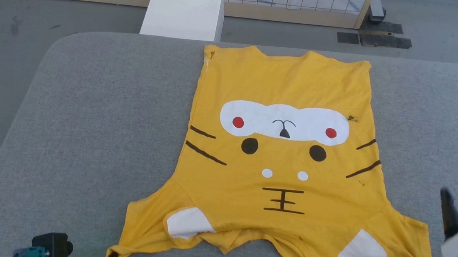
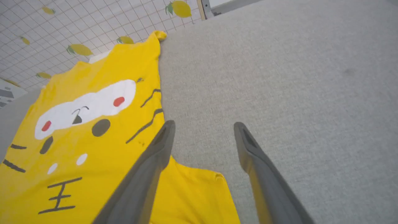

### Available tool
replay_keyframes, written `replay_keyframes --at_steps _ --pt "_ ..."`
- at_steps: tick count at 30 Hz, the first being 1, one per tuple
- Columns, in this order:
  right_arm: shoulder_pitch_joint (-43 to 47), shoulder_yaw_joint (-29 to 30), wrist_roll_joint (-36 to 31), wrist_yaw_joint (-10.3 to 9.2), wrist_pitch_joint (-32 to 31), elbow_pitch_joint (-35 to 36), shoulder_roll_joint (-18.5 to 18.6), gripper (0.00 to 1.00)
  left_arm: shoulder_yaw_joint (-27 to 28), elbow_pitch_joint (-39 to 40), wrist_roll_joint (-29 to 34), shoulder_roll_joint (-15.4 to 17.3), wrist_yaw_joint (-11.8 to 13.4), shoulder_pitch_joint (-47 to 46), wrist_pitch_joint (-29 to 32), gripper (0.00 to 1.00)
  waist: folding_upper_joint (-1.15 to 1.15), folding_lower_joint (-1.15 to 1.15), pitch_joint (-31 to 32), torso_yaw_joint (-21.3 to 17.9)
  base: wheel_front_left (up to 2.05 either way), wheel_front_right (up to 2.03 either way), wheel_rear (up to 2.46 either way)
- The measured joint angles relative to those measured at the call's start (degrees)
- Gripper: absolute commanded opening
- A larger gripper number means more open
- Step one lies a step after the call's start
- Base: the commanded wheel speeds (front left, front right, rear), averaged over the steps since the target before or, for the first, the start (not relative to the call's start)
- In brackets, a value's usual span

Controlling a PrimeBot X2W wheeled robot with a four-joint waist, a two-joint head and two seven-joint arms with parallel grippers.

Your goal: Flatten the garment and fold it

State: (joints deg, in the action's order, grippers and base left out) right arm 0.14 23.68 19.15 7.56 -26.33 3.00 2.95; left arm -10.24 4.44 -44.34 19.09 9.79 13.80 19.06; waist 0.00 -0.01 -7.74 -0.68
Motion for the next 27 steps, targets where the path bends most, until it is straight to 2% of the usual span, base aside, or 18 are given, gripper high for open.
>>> replay_keyframes --at_steps 6,12,15,19,27 --pt "-13.8 -2.3 -2.5 0.0 10.6 -4.7 -0.1 1.0 -0.3 -2.5 -0.2 0.5 -3.2 -2.7 -1.2 0.0 0.0 0.0 -1.7 1.1 0.0 0.0 0.0" --pt "-31.0 -0.6 -7.5 0.0 15.3 -19.0 2.3 1.0 -1.5 -4.6 -0.2 0.3 -6.3 -8.1 -2.8 0.0 0.0 0.0 -5.2 3.3 0.0 0.0 0.0" --pt "-38.3 0.8 -10.9 0.0 14.0 -25.9 4.7 1.0 -2.3 -4.6 0.1 -0.1 -7.5 -10.7 -3.8 0.0 0.0 0.01 -7.2 4.9 0.0 0.0 0.0" --pt "-46.5 1.6 -15.9 0.0 9.1 -32.1 8.1 1.0 -3.6 -3.9 0.5 -1.0 -8.8 -13.5 -4.7 0.0 0.0 0.0 -10.0 7.6 0.0 0.0 0.0" --pt "-57.4 6.8 -25.8 0.0 -3.8 -36.2 11.9 1.0 -6.7 1.2 2.6 -3.1 -9.3 -15.3 -5.5 0.0 0.0 0.01 -16.3 12.9 0.0 0.0 0.0"
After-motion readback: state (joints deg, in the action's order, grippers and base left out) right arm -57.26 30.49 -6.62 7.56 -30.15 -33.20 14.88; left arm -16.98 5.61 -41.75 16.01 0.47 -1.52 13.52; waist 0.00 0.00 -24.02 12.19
